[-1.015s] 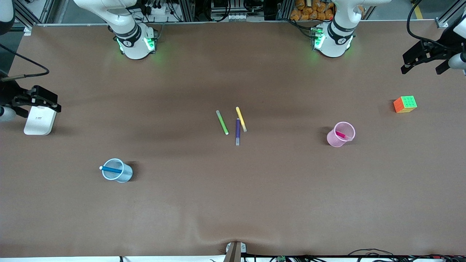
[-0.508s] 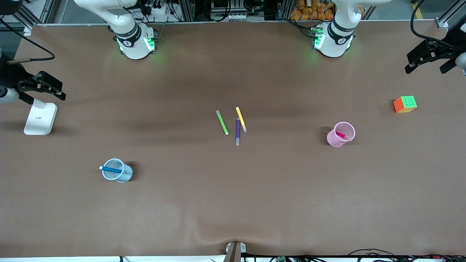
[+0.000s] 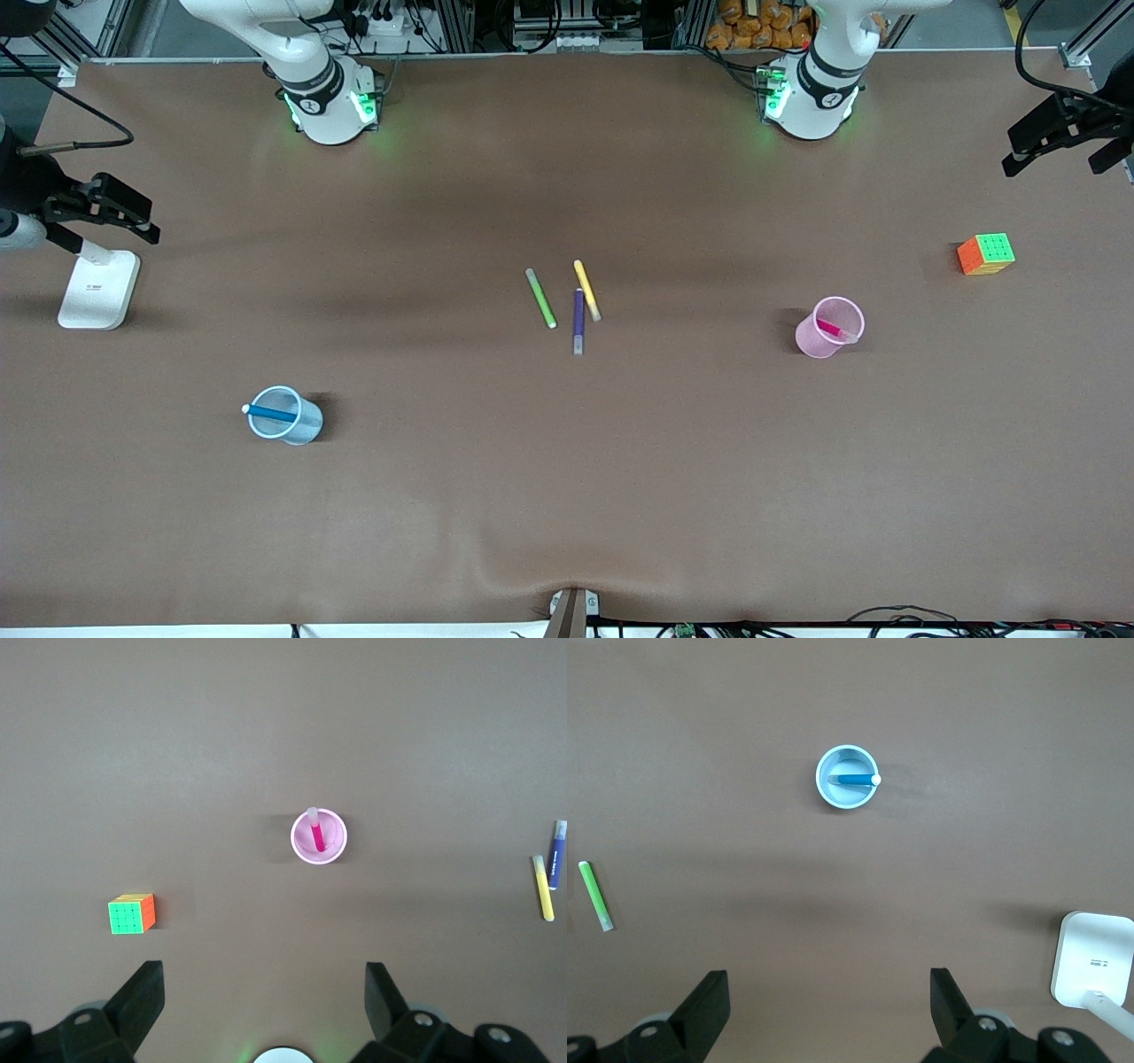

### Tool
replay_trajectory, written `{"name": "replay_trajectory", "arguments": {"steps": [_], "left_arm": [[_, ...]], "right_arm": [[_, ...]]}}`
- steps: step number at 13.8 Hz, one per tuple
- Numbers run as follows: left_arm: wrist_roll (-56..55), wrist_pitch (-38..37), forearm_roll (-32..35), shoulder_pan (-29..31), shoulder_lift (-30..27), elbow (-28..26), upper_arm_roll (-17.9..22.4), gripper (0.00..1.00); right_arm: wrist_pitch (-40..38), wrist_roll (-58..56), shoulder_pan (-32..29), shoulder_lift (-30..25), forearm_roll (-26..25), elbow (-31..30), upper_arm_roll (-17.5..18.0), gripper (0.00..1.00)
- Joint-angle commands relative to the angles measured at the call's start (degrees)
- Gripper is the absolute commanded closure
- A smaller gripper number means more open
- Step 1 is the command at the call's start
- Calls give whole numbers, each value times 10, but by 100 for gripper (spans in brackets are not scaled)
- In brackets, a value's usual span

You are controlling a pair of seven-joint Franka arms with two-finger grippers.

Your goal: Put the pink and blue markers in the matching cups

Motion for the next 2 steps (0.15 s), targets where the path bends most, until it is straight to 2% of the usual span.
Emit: {"name": "replay_trajectory", "arguments": {"steps": [1, 2], "left_arm": [[-13, -28, 0, 3, 8, 16, -3, 0], [-16, -30, 0, 3, 9, 17, -3, 0]], "right_arm": [[-7, 9, -12, -29, 3, -18, 8, 0], [-10, 9, -12, -34, 2, -17, 8, 0]]}}
